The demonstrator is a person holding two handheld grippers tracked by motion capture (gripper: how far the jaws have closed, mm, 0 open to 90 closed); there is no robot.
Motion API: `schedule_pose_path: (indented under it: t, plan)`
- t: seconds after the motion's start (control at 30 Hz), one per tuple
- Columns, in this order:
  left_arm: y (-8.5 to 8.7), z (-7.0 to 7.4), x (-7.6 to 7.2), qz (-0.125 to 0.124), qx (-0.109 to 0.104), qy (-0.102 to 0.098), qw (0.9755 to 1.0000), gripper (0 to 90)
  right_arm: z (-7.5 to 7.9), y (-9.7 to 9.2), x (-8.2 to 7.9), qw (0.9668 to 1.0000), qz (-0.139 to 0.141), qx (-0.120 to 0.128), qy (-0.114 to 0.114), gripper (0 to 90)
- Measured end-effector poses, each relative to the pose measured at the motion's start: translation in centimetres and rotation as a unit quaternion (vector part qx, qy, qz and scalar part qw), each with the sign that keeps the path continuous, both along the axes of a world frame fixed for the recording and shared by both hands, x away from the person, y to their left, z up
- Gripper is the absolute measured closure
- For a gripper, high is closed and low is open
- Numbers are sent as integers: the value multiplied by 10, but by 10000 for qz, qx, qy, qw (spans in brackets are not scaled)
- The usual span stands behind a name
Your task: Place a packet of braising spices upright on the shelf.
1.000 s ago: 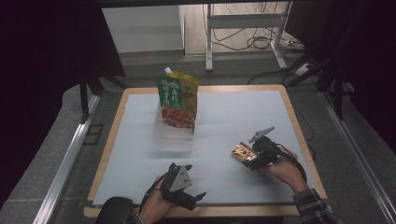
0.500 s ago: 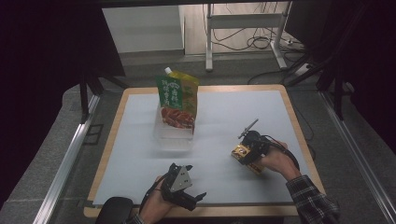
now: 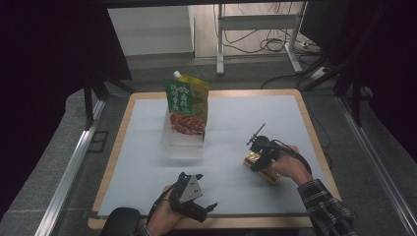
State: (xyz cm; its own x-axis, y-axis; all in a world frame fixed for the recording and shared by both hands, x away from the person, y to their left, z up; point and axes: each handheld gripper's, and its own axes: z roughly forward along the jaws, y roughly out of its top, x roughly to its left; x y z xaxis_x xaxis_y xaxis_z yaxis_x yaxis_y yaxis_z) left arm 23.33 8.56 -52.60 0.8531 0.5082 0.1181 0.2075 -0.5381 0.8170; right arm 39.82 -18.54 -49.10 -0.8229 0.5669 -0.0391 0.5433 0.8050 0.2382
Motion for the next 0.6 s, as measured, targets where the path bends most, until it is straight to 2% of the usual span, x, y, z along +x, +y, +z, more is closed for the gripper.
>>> schedule_pose_path:
  t: [0.07, 0.13, 0.3, 0.43, 0.53, 0.6]
  plan:
    - [0, 0, 0, 1, 1, 0, 10000, 22, 1, -1, 0, 10000, 5, 72, -58, 314]
    - [-1, 0, 0, 1, -2, -7, 10000, 22, 8, -8, -2, 9989, -47, 405, -217, 314]
    - [0, 0, 0, -8, 25, -16, 10000, 23, 15, -13, -6, 9960, -36, 750, -475, 316]
    - [-1, 0, -1, -1, -14, -12, 10000, 22, 19, -15, -8, 9919, -63, 1092, -643, 317]
    - [-1, 0, -1, -5, -11, -16, 10000, 22, 22, -15, -8, 9902, -70, 1202, -702, 318]
    - [0, 1, -1, -10, 8, -26, 10000, 22, 26, -16, -9, 9866, -70, 1410, -819, 319]
